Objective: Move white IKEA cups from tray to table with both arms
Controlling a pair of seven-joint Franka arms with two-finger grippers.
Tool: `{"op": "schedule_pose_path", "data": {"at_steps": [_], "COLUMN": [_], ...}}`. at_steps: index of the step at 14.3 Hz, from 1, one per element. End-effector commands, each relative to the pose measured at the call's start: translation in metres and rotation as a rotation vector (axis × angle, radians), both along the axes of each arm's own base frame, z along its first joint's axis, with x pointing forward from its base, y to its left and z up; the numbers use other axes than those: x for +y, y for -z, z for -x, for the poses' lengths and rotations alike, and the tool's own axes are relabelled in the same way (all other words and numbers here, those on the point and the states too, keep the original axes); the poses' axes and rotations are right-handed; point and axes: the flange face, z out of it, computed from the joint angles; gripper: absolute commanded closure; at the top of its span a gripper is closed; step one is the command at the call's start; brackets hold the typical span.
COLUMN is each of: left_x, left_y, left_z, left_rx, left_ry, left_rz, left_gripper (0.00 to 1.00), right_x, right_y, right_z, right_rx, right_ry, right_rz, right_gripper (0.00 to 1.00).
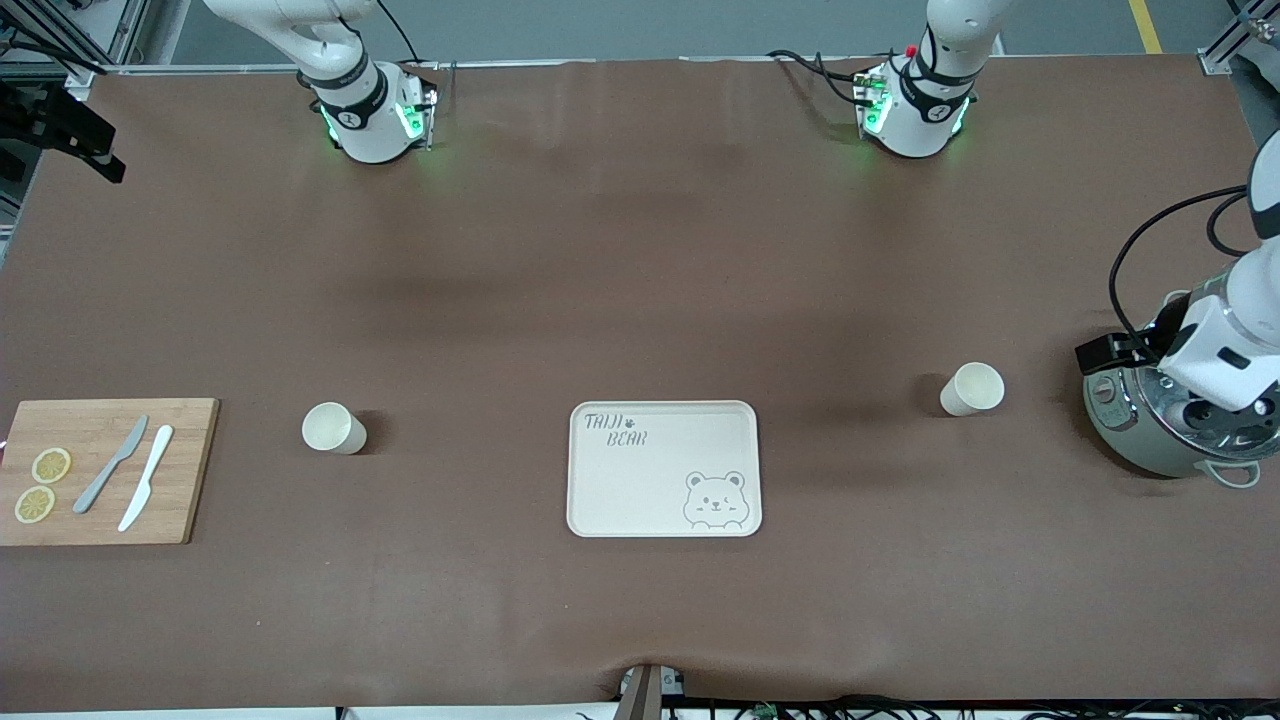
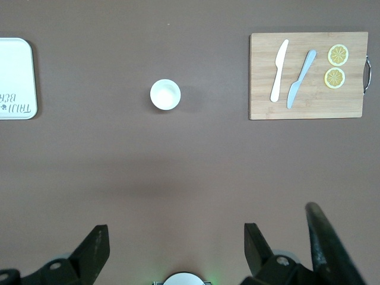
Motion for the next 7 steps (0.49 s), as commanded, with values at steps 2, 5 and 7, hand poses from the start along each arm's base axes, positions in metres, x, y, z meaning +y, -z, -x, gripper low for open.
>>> {"op": "schedule_pose_path", "data": {"at_steps": [2, 5, 7], "left_x": [0.005, 0.034, 0.045], "left_y": [-0.031, -0.069, -0.077], "left_z": [0.01, 0.024, 0.032], "left_rx": [0.013, -0.055, -0.061], "left_ry": [0.005, 0.008, 0.021], "left_rz": [-0.013, 0.091, 0.099], "left_gripper": [0.0, 0.0, 0.0], "right_x": [-0.003, -0.002, -0.002], "right_y": [-0.004, -0.003, -0.003], "right_z": [-0.001, -0.001, -0.001], "right_rx": [-0.006, -0.003, -0.001], "right_ry": [0.02, 0.018, 0.019], "right_rz": [0.002, 0.0, 0.0], "right_gripper": [0.0, 0.0, 0.0]}}
